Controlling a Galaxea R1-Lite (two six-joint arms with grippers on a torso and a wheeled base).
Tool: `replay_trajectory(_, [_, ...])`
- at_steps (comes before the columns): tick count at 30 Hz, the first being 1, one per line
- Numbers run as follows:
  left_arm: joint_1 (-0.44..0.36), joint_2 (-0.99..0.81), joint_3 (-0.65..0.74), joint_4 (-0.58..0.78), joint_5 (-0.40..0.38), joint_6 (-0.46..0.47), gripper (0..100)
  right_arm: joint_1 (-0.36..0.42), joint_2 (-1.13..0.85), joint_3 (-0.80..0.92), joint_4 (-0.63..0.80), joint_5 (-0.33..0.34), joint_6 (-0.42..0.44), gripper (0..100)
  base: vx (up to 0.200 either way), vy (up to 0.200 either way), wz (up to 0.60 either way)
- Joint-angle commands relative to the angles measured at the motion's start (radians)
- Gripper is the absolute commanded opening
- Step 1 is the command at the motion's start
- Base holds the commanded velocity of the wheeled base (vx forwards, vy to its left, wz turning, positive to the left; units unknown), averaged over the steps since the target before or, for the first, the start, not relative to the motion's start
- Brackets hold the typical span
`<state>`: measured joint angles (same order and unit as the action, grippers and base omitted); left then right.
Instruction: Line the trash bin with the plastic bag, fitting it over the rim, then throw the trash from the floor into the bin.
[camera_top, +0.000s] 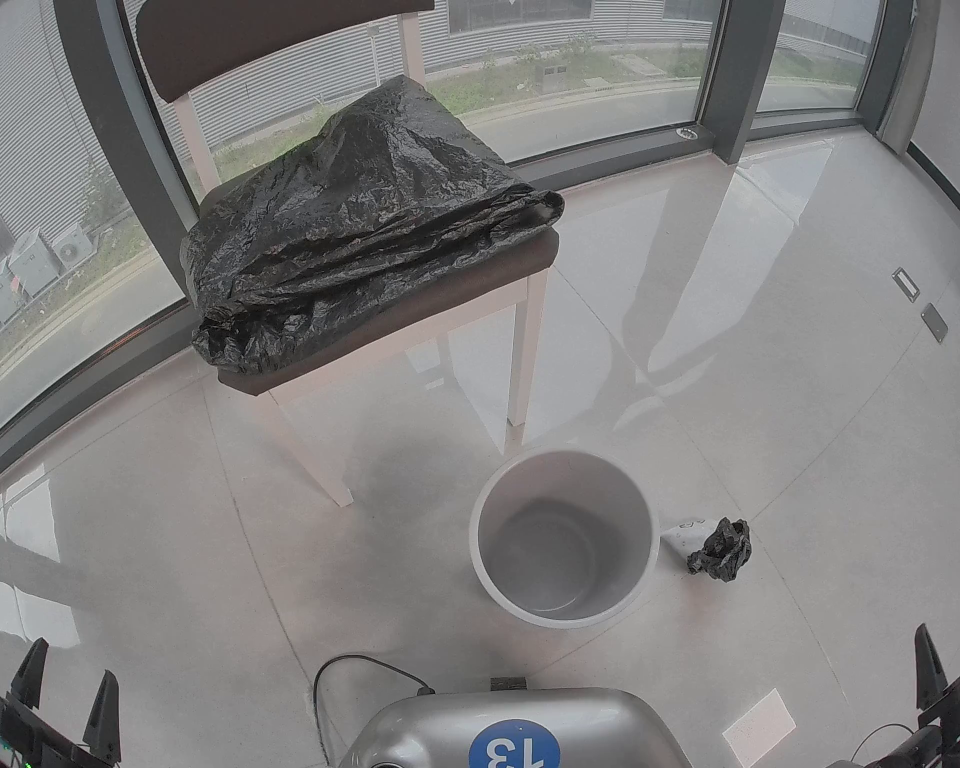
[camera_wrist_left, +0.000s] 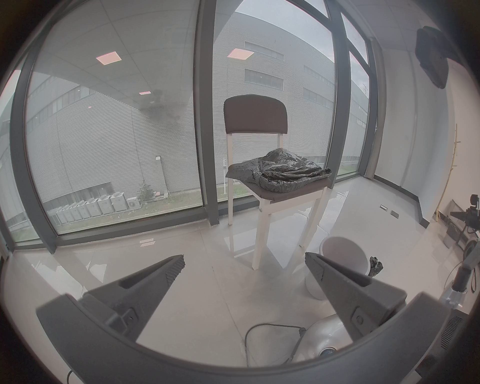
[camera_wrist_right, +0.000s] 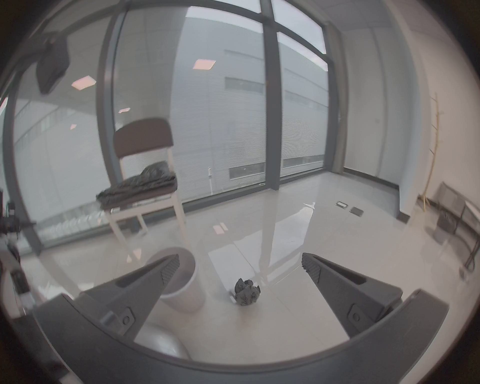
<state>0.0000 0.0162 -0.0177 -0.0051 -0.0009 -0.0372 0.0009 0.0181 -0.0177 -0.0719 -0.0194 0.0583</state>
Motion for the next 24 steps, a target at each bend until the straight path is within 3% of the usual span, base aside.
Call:
replay_trajectory(1, [0.0, -0.016, 0.016, -0.006, 0.002, -0.016, 100, -0.002, -0.012, -0.07, -0.046, -0.152, 0.225, 100, 0.0, 0.0, 0.0])
replay_trajectory(4, [0.0, -0.016, 0.016, -0.006, 0.002, -0.016, 100, 0.001, -0.017, -0.07, -0.04, -0.241, 0.252, 100, 0.0, 0.0, 0.0])
replay_trajectory(9, [0.0, -0.016, 0.008, -0.021, 0.009, -0.036, 100, 0.004, -0.004, -0.122, -0.032, -0.165, 0.198, 100, 0.0, 0.0, 0.0])
replay_trajectory(10, [-0.008, 0.033, -0.107, -0.041, 0.035, -0.167, 100, 0.005, 0.013, -0.153, -0.034, -0.149, 0.195, 100, 0.0, 0.0, 0.0])
replay_trajectory(12, [-0.011, 0.053, -0.131, -0.039, 0.044, -0.201, 100, 0.005, 0.017, -0.157, -0.034, -0.148, 0.195, 100, 0.0, 0.0, 0.0])
replay_trajectory(13, [-0.051, 0.281, -0.326, -0.049, 0.156, -0.53, 100, 0.004, 0.051, -0.197, -0.032, -0.143, 0.195, 100, 0.0, 0.0, 0.0])
replay_trajectory(14, [-0.052, 0.286, -0.335, -0.049, 0.159, -0.532, 100, 0.004, 0.051, -0.199, -0.032, -0.143, 0.193, 100, 0.0, 0.0, 0.0])
replay_trajectory(15, [-0.081, 0.315, -0.409, -0.036, 0.16, -0.494, 100, 0.004, 0.051, -0.203, -0.028, -0.148, 0.19, 100, 0.0, 0.0, 0.0])
replay_trajectory(17, [-0.1, 0.326, -0.43, -0.035, 0.15, -0.432, 100, 0.004, 0.057, -0.217, -0.02, -0.152, 0.19, 100, 0.0, 0.0, 0.0])
replay_trajectory(18, [-0.135, 0.343, -0.453, -0.021, 0.133, -0.273, 100, 0.005, 0.1, -0.291, 0.017, -0.149, 0.189, 100, 0.0, 0.0, 0.0])
replay_trajectory(19, [-0.146, 0.354, -0.47, -0.001, 0.136, -0.191, 100, 0.005, 0.146, -0.35, 0.054, -0.143, 0.19, 100, 0.0, 0.0, 0.0])
replay_trajectory(20, [-0.146, 0.354, -0.47, -0.001, 0.136, -0.191, 100, 0.005, 0.146, -0.35, 0.054, -0.143, 0.19, 100, 0.0, 0.0, 0.0])
replay_trajectory(21, [-0.169, 0.392, -0.551, 0.079, 0.142, -0.053, 100, 0.008, 0.25, -0.501, 0.139, -0.122, 0.192, 100, 0.0, 0.0, 0.0])
replay_trajectory(24, [-0.156, 0.482, -0.716, 0.22, 0.147, 0.025, 100, 0.021, 0.428, -0.749, 0.293, -0.047, 0.193, 100, 0.0, 0.0, 0.0])
